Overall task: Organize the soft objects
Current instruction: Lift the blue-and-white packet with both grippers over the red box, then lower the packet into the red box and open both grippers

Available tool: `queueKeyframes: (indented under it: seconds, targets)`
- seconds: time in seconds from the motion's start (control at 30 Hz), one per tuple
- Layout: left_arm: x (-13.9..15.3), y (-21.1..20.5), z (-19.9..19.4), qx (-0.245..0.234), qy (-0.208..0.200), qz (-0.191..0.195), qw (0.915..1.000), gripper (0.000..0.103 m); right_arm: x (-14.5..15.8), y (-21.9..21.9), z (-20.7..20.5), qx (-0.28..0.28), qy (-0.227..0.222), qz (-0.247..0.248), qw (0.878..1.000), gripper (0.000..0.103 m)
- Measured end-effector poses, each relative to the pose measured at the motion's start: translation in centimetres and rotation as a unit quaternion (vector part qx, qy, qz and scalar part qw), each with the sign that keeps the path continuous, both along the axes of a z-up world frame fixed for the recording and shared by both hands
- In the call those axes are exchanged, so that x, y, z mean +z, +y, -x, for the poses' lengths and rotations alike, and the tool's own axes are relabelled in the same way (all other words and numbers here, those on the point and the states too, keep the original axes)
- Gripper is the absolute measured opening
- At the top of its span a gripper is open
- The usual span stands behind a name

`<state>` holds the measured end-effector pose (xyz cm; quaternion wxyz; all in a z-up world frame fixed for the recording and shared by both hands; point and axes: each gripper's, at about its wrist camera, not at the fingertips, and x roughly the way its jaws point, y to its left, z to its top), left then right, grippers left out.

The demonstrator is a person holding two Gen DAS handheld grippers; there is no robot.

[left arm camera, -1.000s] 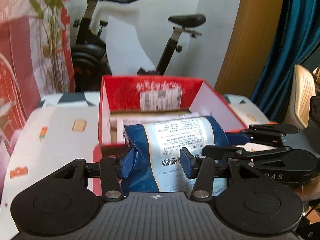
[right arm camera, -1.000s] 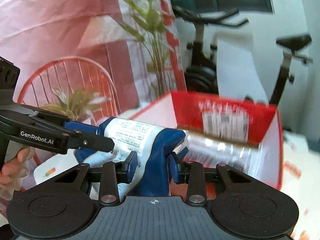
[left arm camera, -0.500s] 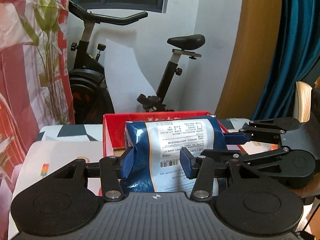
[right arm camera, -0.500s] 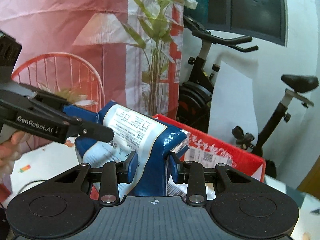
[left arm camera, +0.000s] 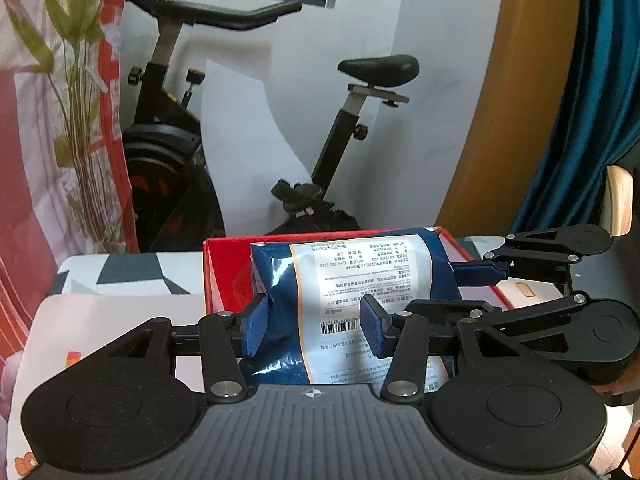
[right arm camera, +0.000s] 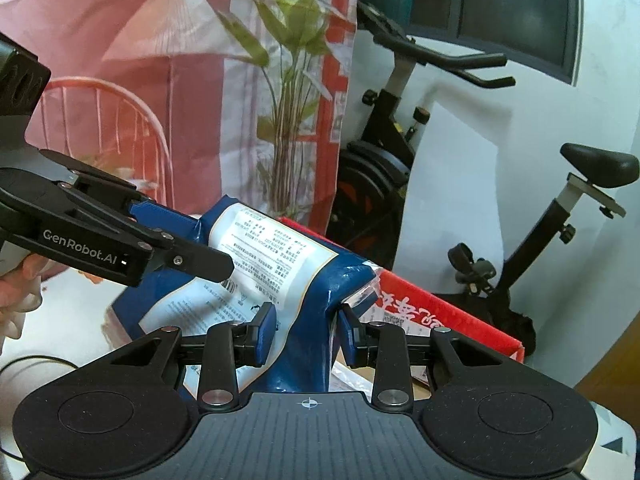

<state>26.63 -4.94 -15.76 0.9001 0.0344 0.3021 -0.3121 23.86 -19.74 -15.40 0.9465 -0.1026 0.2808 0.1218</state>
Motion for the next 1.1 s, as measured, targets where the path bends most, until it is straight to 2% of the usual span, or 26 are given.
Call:
queueKeyframes:
  seconds: [0.23,0.5,0.7,0.93,1.1]
  targets:
    - [-0.6,-0.7,-2.0,-0.006,0.018,-0.007,0.9998,0.052,-2.2,-0.6,-2.8,-0.012,0.035,-0.003,0.999,0.031]
    - [-1.9,-2.5,-5.2,-0.026,0.046,-0.063,0.9966,0.052,-4.7,-1.5,-6.5,-0.029,0.102,-0.009,0.994,0.03]
    - [-2.5,-3.4,-6.5,-0.044,0.053,-0.106,0.992,0.052,-5.4,-2.4,-8.1,-0.035,0.148,-0.035,0.988,0.027]
    - [-3.2,-3.9,-7.2,-0.044,0.066,-0.114,0.9903,0.052,-6.2,-3.0,-9.3,-0.056,0.199,-0.047,0.977,0.023]
    - [-3.3,-4.2,-7.4,-0.044,0.066,-0.114,0.9903,0.052,-6.6,-3.6,-10.2,-0.09,0.211,-0.051,0.972,0.019]
